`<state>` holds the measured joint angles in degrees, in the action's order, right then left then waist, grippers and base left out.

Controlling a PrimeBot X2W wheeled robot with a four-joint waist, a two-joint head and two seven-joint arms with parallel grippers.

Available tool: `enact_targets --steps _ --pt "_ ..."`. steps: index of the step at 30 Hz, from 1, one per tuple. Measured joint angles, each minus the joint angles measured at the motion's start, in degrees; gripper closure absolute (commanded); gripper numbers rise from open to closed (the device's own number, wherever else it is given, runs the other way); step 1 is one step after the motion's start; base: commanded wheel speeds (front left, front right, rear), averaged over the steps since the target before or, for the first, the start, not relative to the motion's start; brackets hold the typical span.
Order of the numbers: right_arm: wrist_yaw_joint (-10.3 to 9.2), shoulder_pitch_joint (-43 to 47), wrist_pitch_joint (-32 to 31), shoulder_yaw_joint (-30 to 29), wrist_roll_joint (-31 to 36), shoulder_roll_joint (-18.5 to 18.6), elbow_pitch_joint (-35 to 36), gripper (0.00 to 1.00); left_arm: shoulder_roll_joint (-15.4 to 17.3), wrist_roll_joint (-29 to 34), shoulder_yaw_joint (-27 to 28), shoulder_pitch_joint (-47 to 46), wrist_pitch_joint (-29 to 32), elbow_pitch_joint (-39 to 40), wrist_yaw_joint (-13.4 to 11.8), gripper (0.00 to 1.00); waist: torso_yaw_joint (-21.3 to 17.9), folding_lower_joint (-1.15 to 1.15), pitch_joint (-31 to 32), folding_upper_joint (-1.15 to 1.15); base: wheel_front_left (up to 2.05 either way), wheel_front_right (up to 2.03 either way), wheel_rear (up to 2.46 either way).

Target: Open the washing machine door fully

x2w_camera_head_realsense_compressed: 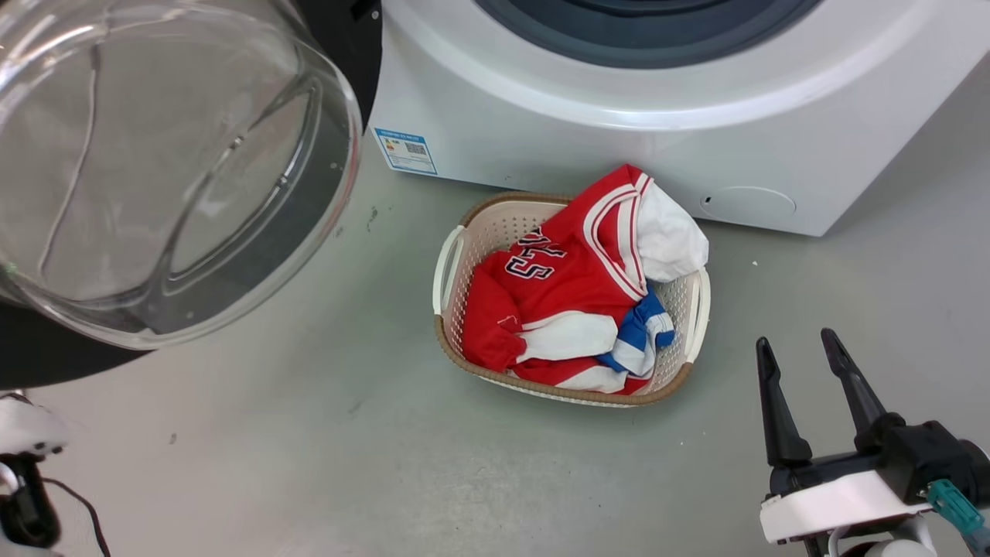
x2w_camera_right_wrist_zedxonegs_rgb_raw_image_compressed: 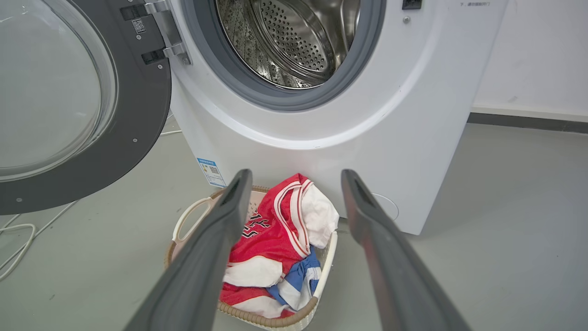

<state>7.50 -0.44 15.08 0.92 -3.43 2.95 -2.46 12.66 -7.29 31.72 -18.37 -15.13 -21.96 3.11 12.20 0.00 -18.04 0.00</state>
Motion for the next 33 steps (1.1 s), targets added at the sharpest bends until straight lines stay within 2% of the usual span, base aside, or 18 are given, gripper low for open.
enact_targets --steps 7,18,28,33 --pt "0.00 -1.1 0.0 0.1 0.5 0.0 0.2 0.00 3.1 0.1 2.5 -4.3 0.0 -5.4 0.9 1.00 -1.0 0.00 -1.6 0.00 0.00 0.00 0.00" --pt "0.00 -1.9 0.0 0.0 0.4 0.0 0.3 0.00 4.5 1.2 5.1 -6.7 0.0 -8.9 2.0 1.00 -2.0 0.00 -2.4 0.00 0.00 0.00 0.00" --pt "0.00 -1.6 0.0 0.6 -1.3 0.0 -0.6 0.00 4.5 3.3 3.5 -5.3 0.1 -6.6 3.5 1.00 -2.1 0.00 1.0 0.00 0.00 0.00 0.00" --pt "0.00 -1.0 0.0 1.2 -2.4 0.0 -1.2 0.00 3.5 3.8 2.2 -2.2 0.1 -3.3 4.0 1.00 -2.3 0.00 4.0 0.00 0.00 0.00 0.00"
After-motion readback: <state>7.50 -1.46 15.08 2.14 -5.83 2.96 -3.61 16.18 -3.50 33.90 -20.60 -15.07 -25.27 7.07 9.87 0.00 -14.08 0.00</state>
